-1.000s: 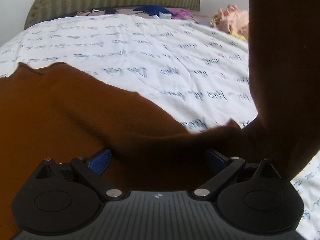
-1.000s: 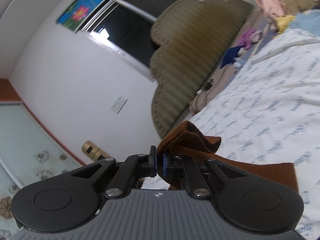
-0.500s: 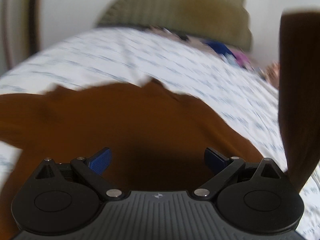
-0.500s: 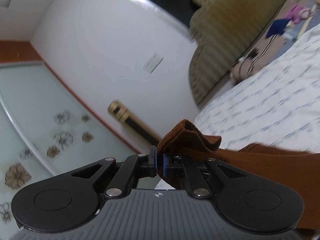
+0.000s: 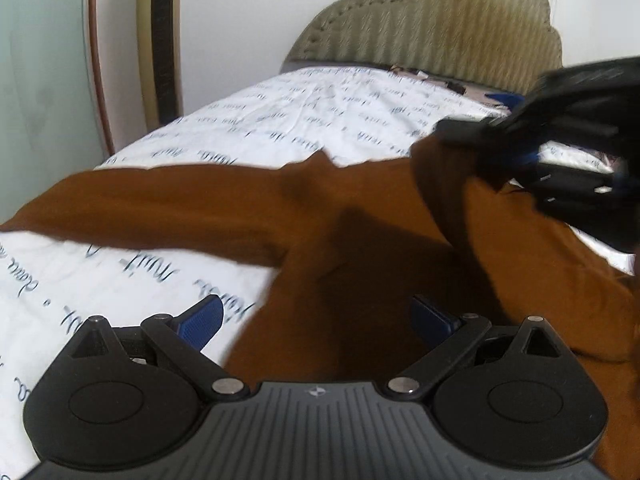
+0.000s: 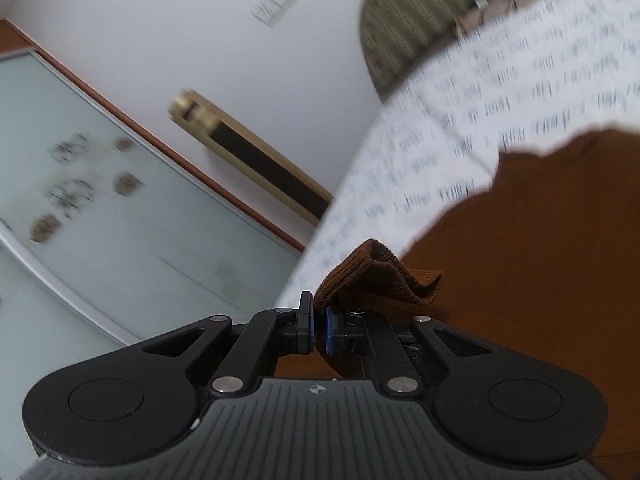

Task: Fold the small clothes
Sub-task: 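Lift the sleeve with the right gripper and fold it across the sweater body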

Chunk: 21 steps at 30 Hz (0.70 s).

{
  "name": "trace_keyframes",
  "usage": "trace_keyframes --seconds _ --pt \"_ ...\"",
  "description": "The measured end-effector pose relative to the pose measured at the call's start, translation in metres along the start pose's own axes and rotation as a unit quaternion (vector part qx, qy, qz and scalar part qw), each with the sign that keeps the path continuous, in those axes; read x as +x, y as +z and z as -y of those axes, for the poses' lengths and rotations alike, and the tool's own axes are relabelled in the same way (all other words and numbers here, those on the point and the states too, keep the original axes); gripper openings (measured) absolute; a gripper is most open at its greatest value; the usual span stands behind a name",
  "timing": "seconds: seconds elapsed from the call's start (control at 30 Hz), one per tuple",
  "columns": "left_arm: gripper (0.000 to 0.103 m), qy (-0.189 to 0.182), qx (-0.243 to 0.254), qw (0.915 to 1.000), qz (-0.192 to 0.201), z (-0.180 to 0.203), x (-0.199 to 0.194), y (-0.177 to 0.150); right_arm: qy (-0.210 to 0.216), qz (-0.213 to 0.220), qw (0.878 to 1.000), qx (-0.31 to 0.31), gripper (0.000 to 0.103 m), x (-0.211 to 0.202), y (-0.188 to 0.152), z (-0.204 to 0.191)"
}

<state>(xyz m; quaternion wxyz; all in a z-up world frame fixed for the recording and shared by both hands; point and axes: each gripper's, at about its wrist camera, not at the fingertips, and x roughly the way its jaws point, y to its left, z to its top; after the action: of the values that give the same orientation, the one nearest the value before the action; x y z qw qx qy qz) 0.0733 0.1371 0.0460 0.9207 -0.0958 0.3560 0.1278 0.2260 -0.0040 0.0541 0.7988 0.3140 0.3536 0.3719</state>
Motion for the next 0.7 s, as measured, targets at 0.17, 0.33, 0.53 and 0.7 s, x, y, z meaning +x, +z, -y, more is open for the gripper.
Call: trace_keyframes --seconds 0.17,0.33,0.53,0.7 --pt "0.100 0.004 -0.014 0.9999 -0.003 -0.017 -0.001 -0.009 -0.022 -0.033 0.999 0.003 0.012 0.042 -0.017 0.011" --pt "0.100 0.004 -0.029 0.9996 0.003 -0.023 0.003 -0.008 -0.023 -0.096 0.995 -0.009 0.035 0.069 -0.029 0.009" --pt "0.100 -0.011 -0.031 0.9994 0.015 -0.015 0.000 -0.002 -0.009 -0.068 0.997 -0.020 0.056 0.032 -0.017 -0.006" --pt "0.100 -0.034 0.001 0.9987 0.038 0.013 0.004 0.019 -0.069 0.004 0.996 -0.049 0.056 -0.050 -0.002 0.005"
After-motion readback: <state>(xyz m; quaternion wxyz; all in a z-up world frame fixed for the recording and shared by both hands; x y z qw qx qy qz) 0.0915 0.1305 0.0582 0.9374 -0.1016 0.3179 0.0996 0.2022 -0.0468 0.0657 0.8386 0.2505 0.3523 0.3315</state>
